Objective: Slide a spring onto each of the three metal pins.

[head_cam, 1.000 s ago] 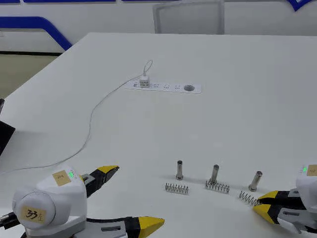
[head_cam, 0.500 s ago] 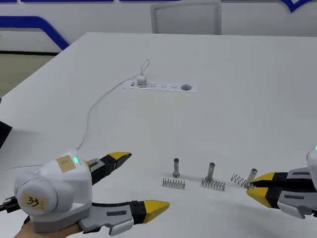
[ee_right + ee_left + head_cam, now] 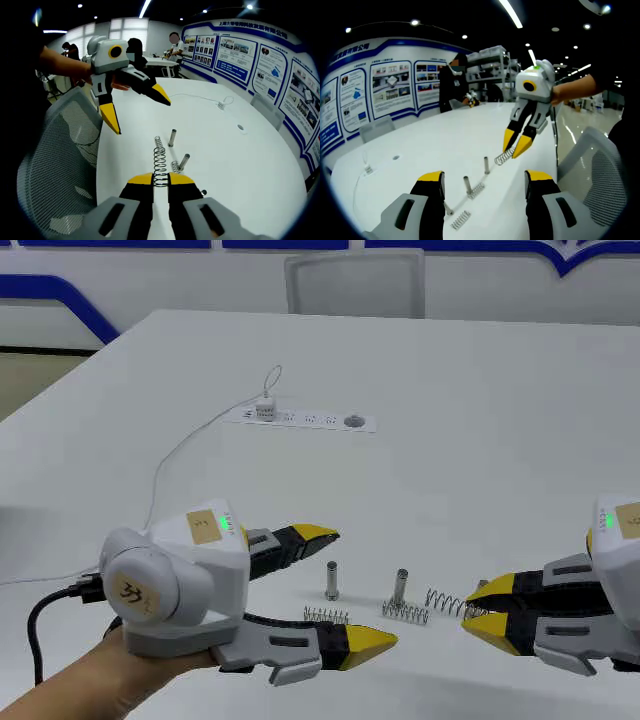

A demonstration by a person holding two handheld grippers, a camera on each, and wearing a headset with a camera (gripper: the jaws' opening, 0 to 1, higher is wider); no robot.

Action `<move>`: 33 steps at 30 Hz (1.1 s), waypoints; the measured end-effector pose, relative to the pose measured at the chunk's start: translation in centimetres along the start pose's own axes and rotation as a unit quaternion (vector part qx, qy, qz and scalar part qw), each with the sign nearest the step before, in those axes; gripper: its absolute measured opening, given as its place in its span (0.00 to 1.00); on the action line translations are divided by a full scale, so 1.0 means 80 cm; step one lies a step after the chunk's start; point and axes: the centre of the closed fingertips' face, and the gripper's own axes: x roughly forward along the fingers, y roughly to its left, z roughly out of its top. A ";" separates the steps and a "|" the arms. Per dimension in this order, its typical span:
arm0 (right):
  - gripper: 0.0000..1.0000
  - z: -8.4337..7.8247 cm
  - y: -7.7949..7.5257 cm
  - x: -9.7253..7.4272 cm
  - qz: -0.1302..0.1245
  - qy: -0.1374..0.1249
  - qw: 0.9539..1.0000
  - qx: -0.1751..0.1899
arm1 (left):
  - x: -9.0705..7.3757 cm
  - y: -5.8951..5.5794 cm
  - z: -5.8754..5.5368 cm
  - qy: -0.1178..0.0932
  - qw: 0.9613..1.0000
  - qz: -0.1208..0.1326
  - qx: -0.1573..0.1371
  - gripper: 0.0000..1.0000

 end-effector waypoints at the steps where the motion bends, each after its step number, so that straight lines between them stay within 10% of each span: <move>1: 0.10 0.001 0.002 0.000 0.002 0.002 1.000 -0.003 | 0.003 -0.003 0.001 0.000 1.000 -0.006 0.000 0.66; 33: 0.10 0.025 0.048 0.009 0.053 0.017 0.996 -0.074 | 0.023 -0.061 -0.015 0.055 0.990 -0.123 0.033 0.15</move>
